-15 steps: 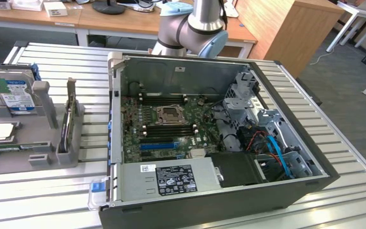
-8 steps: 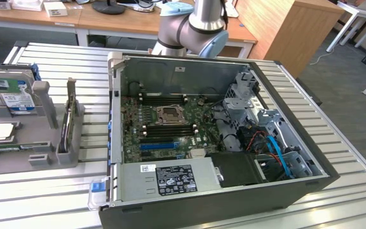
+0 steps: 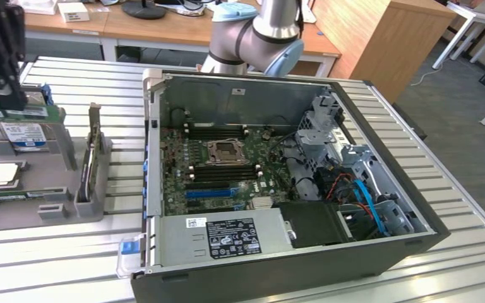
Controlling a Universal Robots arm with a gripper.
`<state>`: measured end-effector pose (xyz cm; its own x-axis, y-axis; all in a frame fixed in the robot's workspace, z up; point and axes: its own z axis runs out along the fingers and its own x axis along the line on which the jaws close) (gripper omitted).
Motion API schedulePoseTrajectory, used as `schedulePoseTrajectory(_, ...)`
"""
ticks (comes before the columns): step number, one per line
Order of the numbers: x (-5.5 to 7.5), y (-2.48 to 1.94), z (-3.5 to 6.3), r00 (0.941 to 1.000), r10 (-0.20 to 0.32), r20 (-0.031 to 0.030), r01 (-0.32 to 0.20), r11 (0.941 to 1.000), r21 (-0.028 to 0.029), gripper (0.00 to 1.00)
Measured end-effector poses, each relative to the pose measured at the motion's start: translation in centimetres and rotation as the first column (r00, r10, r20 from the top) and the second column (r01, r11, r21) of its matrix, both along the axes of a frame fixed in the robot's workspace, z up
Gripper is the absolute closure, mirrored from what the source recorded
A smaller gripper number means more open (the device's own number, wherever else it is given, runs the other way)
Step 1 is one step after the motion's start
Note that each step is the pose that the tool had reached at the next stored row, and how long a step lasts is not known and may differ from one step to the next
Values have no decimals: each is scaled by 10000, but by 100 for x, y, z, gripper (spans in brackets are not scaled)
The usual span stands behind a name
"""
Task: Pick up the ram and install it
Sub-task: 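Pick up the ram and move it above insertion slot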
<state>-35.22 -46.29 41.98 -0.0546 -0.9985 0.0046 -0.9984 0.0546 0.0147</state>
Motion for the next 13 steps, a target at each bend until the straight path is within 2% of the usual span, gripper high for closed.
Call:
schedulePoseTrajectory(8, 340, 0, 0, 10000, -1, 1, 1, 10000, 4, 88)
schedulePoseTrajectory(13, 568, 0, 0, 10000, -1, 0, 1, 10000, 25, 88)
